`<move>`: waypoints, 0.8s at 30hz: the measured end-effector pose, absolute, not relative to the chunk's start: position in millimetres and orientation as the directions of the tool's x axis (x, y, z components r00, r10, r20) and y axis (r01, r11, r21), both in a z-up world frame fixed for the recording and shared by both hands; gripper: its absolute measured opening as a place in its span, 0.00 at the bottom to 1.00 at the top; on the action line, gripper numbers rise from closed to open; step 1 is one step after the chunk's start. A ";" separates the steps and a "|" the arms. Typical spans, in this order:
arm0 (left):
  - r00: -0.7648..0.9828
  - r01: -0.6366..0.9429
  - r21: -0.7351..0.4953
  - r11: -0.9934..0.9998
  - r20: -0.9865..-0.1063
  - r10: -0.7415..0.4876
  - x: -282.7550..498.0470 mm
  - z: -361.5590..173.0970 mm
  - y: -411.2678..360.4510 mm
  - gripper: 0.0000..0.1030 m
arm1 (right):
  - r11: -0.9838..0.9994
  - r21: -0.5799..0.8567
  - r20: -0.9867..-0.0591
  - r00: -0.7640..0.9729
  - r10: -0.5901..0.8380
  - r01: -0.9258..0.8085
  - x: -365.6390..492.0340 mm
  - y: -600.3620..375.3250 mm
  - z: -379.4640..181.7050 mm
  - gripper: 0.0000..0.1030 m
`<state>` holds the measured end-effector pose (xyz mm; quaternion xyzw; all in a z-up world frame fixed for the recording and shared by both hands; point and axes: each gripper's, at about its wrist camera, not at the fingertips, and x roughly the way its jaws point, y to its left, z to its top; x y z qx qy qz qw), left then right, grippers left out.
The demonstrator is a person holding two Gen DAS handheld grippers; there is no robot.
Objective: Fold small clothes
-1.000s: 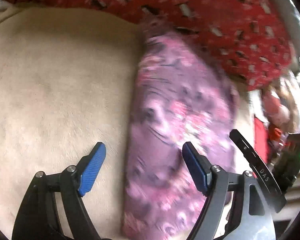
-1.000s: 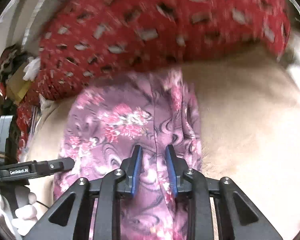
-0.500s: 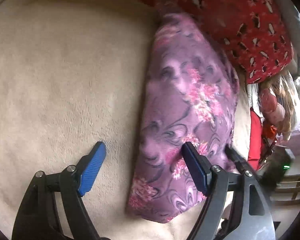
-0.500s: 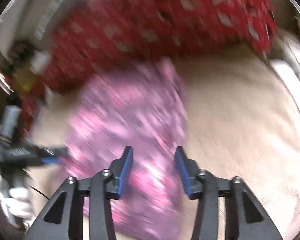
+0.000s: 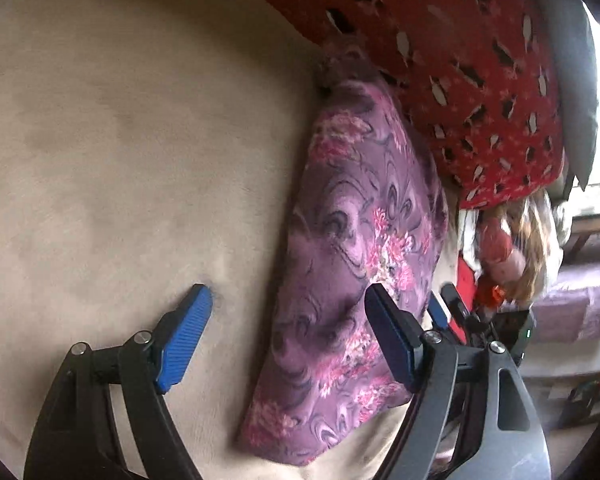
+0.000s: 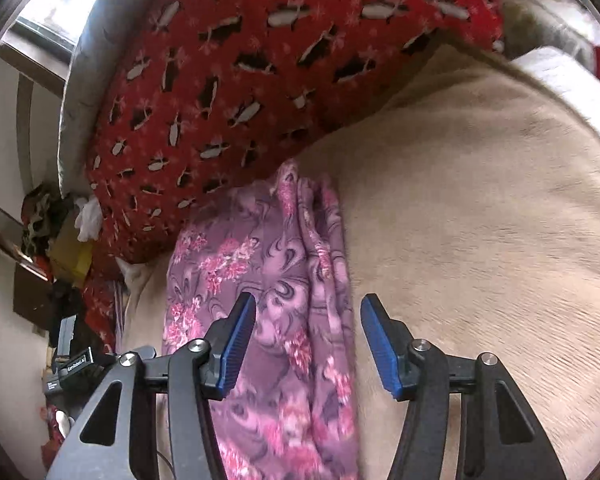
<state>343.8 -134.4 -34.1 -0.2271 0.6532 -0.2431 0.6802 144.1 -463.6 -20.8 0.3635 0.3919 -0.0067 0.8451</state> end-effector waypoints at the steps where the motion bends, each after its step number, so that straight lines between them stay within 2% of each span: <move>1: 0.030 0.047 -0.621 0.782 -0.782 -0.623 344.2 -34.5 -140.9 0.79 | 0.737 0.607 -0.687 0.662 0.300 0.296 151.8 -460.1 -29.6 0.58; 4: 0.031 0.073 -0.636 0.768 -0.768 -0.640 344.3 -30.8 -153.8 0.83 | 0.734 0.640 -0.656 0.659 0.369 0.226 167.7 -445.7 -38.6 0.60; 6: 0.025 0.088 -0.631 0.770 -0.772 -0.635 343.7 -31.5 -165.5 0.83 | 0.726 0.659 -0.640 0.654 0.404 0.197 173.5 -439.5 -39.5 0.68; 8: 0.046 0.120 -0.587 0.800 -0.802 -0.596 339.8 -29.2 -178.4 0.83 | 0.743 0.639 -0.660 0.639 0.395 0.199 177.4 -435.6 -40.8 0.68; 9: 0.057 0.132 -0.573 0.809 -0.810 -0.583 338.1 -27.3 -180.8 0.82 | 0.756 0.622 -0.671 0.637 0.380 0.204 178.7 -433.6 -39.5 0.64; 10: 0.073 0.152 -0.555 0.818 -0.819 -0.569 334.4 -23.7 -186.0 0.67 | 0.778 0.594 -0.686 0.634 0.356 0.206 180.0 -430.1 -36.7 0.60; 11: 0.089 0.167 -0.515 0.841 -0.842 -0.533 332.0 -21.5 -188.6 0.60 | 0.807 0.562 -0.694 0.636 0.338 0.185 178.8 -424.6 -31.9 0.43; 12: 0.114 0.193 -0.455 0.869 -0.870 -0.480 329.2 -18.4 -193.0 0.50 | 0.837 0.522 -0.698 0.646 0.309 0.164 175.7 -418.8 -25.6 0.33; 13: 0.138 0.220 -0.416 0.882 -0.882 -0.451 326.3 -14.7 -196.6 0.39 | 0.864 0.482 -0.702 0.655 0.279 0.148 175.1 -413.3 -20.5 0.30; 15: 0.201 0.255 -0.365 0.895 -0.886 -0.418 318.1 -2.2 -199.5 0.28 | 0.897 0.419 -0.712 0.664 0.227 0.143 174.9 -402.7 -13.8 0.27; 19: 0.264 0.285 -0.306 0.908 -0.886 -0.381 305.8 15.2 -200.6 0.25 | 0.931 0.332 -0.715 0.684 0.143 0.153 164.9 -386.5 -1.4 0.26; 24: 0.301 0.292 -0.288 0.912 -0.877 -0.373 292.2 33.6 -193.1 0.25 | 0.942 0.307 -0.700 0.703 0.128 0.135 149.5 -374.8 15.3 0.26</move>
